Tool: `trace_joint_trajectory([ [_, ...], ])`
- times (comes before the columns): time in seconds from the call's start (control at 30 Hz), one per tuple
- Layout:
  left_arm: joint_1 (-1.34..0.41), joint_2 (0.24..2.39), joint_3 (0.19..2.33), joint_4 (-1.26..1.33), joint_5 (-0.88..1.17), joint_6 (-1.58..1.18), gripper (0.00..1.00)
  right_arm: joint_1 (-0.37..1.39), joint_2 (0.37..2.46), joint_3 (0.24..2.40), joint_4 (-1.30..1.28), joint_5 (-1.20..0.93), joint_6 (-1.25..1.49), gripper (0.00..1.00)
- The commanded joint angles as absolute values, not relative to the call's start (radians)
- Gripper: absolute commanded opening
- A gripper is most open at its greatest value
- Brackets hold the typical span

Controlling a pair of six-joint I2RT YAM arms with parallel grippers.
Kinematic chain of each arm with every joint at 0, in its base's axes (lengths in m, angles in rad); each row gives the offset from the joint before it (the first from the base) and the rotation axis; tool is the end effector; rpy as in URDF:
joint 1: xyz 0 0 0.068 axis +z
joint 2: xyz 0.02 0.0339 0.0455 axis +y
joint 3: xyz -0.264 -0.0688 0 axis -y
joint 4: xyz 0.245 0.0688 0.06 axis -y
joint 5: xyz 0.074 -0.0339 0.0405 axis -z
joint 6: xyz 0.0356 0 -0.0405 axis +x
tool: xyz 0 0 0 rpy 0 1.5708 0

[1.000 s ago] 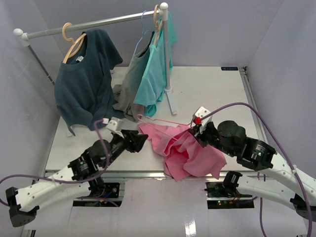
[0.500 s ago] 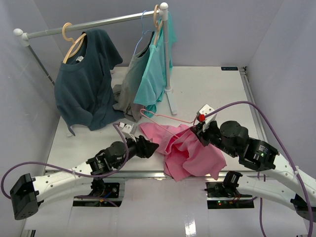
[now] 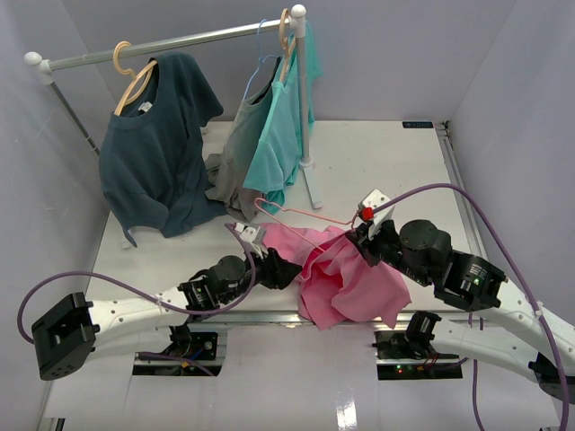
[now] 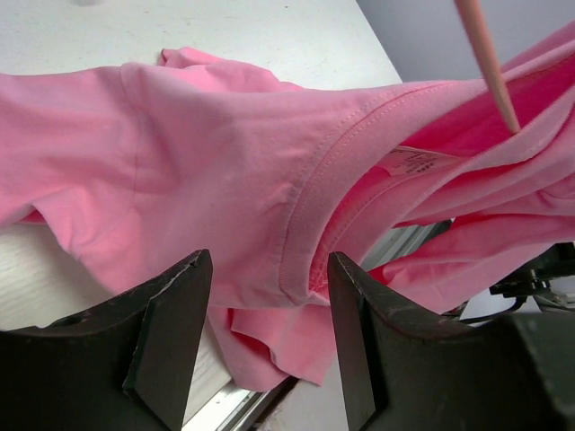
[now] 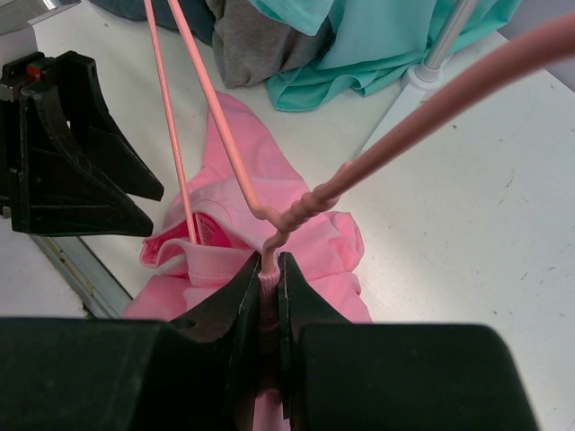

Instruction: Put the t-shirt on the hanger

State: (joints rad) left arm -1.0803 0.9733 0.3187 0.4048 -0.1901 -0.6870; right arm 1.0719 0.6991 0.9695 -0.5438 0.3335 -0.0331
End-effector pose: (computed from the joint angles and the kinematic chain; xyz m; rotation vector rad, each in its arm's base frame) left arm 0.1039 -0.1803 0.2033 0.2391 1.9385 -1.0520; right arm 0.0780 0.1188 0.3776 -0.7636 1.6846 0.4223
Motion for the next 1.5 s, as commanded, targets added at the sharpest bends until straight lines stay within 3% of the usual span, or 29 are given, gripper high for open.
trace_joint_trajectory([
  [0.0,-1.100,0.955,0.337,0.440,-0.202,-0.689,0.64,1.076,0.680,0.969,-0.478,0.335,-0.026,0.08],
  [0.43,-1.144,1.083,0.359,0.468,-0.247,-0.692,0.63,1.075,0.690,0.965,-0.466,0.327,-0.017,0.08],
  [0.57,-1.147,1.113,0.350,0.511,-0.257,-0.690,0.57,1.076,0.690,0.949,-0.461,0.327,-0.015,0.08],
  [0.6,-1.147,1.114,0.350,0.513,-0.264,-0.690,0.50,1.076,0.688,0.945,-0.458,0.326,-0.015,0.08],
  [0.73,-1.144,1.093,0.387,0.399,-0.347,-0.691,0.06,1.075,0.679,0.929,-0.455,0.316,-0.018,0.08],
  [0.77,-1.138,1.070,0.412,0.325,-0.395,-0.693,0.00,1.075,0.675,0.923,-0.456,0.316,-0.020,0.08],
  [0.87,-1.056,0.983,0.463,0.154,-0.458,-0.690,0.00,1.075,0.654,0.902,-0.450,0.332,-0.018,0.08],
  [1.03,-0.813,0.821,0.533,-0.018,-0.336,-0.665,0.00,1.076,0.627,0.872,-0.416,0.306,-0.024,0.08],
  [1.47,-0.568,0.861,0.823,-0.280,-0.196,-0.546,0.00,1.090,0.618,0.858,-0.435,0.324,-0.071,0.08],
])
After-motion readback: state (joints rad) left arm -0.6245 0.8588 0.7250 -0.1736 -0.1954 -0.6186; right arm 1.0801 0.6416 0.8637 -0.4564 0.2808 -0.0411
